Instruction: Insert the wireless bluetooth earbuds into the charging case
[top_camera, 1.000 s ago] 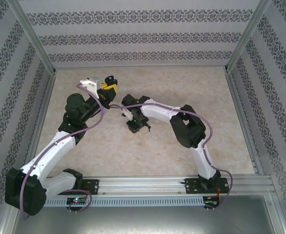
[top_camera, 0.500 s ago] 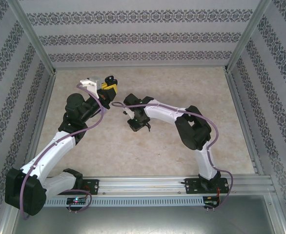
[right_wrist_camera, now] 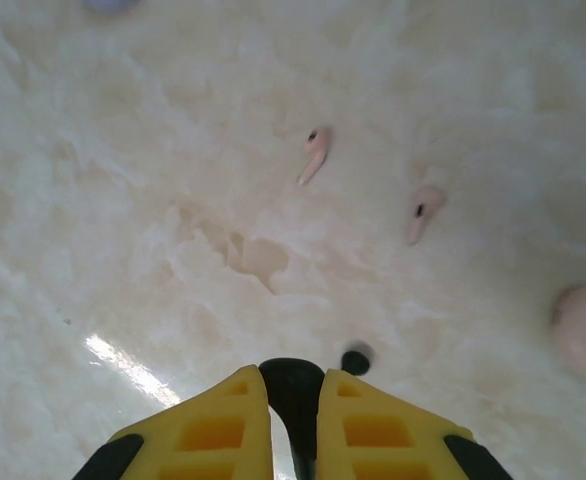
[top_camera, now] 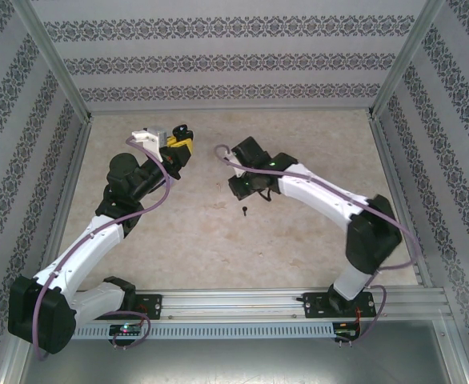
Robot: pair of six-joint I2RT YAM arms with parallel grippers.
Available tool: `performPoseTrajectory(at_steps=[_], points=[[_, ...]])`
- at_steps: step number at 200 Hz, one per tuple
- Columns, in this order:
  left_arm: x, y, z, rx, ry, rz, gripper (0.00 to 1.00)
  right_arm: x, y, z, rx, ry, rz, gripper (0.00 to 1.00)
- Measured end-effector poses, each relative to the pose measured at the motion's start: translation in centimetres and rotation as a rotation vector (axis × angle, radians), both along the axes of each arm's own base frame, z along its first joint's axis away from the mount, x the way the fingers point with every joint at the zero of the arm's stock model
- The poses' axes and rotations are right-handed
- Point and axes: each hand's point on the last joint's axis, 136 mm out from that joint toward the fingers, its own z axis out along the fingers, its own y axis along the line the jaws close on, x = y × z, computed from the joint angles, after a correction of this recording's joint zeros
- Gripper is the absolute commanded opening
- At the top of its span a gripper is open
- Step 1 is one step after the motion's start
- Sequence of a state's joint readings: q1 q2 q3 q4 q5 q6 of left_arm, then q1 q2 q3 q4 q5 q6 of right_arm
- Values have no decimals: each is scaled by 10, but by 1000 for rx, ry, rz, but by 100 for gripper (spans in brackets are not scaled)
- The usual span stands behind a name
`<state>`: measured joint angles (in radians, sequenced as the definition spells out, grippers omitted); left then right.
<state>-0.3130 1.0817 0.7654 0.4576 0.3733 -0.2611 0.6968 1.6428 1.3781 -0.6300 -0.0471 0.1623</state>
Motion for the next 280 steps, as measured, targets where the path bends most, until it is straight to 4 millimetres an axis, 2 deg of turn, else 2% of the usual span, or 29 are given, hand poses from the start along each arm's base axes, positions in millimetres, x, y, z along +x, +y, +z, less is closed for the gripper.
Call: performPoseTrajectory(at_steps=[36,61,87,120,152,179,219,280], points=[[-6,-8,-2,24,-14,-54,0,0,-14,92,149,-224,-33,15],[-15,-20,-16,50,-6,-117,0,-6,-20,146,253,-357,-39,15],[-29,-40,-25,78,-8,-203,0,-10,-22,184,340,-454,-37,15],[-49,-74,-32,117,-37,-330,0,-13,-18,217,435,-530,-15,15],[-58,-104,-43,160,-40,-426,0,-22,-16,238,537,-585,12,15],[-63,-120,-33,178,-84,-465,0,-32,-14,239,607,-593,36,15],[-69,-130,-19,208,-188,-457,0,-51,-15,231,686,-576,75,15],[-65,-134,-13,264,-296,-411,0,-72,-20,252,779,-612,122,15]])
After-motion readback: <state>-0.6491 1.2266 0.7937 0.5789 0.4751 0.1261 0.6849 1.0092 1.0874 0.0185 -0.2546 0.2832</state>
